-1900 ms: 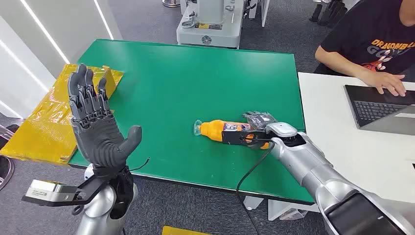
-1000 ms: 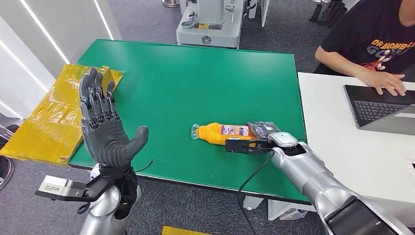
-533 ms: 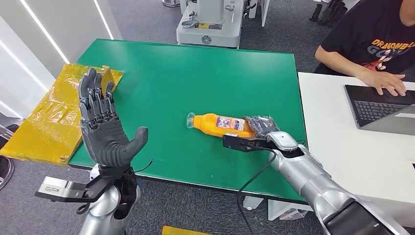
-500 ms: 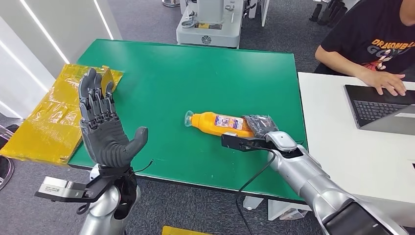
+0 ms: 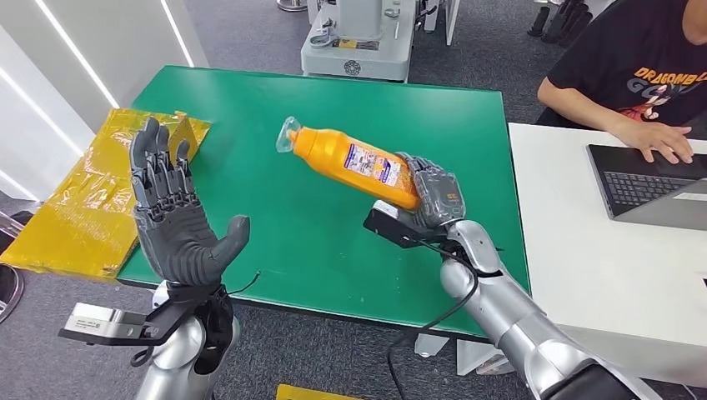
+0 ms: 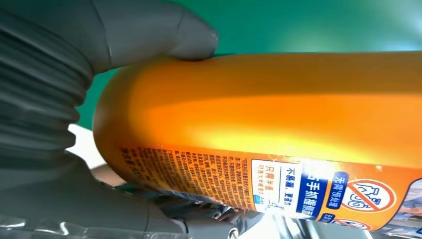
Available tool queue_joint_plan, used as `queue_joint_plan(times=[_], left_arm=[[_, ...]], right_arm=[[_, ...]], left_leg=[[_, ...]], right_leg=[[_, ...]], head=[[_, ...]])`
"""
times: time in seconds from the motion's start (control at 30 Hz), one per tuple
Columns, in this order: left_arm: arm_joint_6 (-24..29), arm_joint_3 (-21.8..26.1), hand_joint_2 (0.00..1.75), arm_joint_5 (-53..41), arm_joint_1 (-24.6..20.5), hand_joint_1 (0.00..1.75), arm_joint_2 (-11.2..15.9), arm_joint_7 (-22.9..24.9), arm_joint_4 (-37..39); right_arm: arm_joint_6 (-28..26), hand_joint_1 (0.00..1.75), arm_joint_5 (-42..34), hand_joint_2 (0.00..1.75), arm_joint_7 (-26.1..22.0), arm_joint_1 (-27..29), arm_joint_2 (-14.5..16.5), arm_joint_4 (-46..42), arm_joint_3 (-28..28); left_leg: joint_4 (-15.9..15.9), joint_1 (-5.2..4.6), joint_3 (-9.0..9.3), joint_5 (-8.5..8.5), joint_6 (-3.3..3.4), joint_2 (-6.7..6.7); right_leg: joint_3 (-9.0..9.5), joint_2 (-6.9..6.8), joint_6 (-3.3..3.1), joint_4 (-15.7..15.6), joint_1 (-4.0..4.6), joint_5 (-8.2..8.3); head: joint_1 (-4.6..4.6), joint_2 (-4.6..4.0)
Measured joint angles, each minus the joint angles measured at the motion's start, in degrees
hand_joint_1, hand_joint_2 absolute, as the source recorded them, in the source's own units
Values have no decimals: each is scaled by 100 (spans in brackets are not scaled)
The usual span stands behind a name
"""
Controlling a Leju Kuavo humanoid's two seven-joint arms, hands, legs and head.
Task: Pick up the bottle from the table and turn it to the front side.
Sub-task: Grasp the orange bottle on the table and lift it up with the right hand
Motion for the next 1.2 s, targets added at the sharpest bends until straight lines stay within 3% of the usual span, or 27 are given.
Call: queue_joint_plan(times=[0.17, 0.4, 0.73, 1.2], left_arm=[[-609, -7, 175, 601, 11, 0, -3, 457, 21], [-938, -229, 175, 617, -8, 0, 7, 983, 74], [-1417, -537, 175, 789, -34, 0, 55, 1403, 192], [-1468, -618, 175, 627, -16, 0, 106, 1530, 187]], right_arm=[[-942, 175, -145, 175, -776, 576, 64, -985, -365], [-1016, 175, 960, 175, -1632, 1585, 324, -2420, -1090], [-895, 175, 954, 175, -1147, 1938, 381, -3239, -990], [372, 175, 873, 175, -618, 1987, 197, -3340, -483]], left_leg=[[-1, 1, 0, -2, 0, 0], [-3, 1, -1, -4, 1, 2], [-2, 0, 1, -3, 1, 4], [-2, 0, 0, -3, 1, 3]], right_leg=[[-1, 0, 0, -2, 0, -1], [-3, 1, 2, -2, 0, -5], [-3, 3, 2, -2, 0, -4], [-3, 2, 2, -2, 0, -4]], head=[[1, 0], [0, 0], [1, 0], [0, 0]])
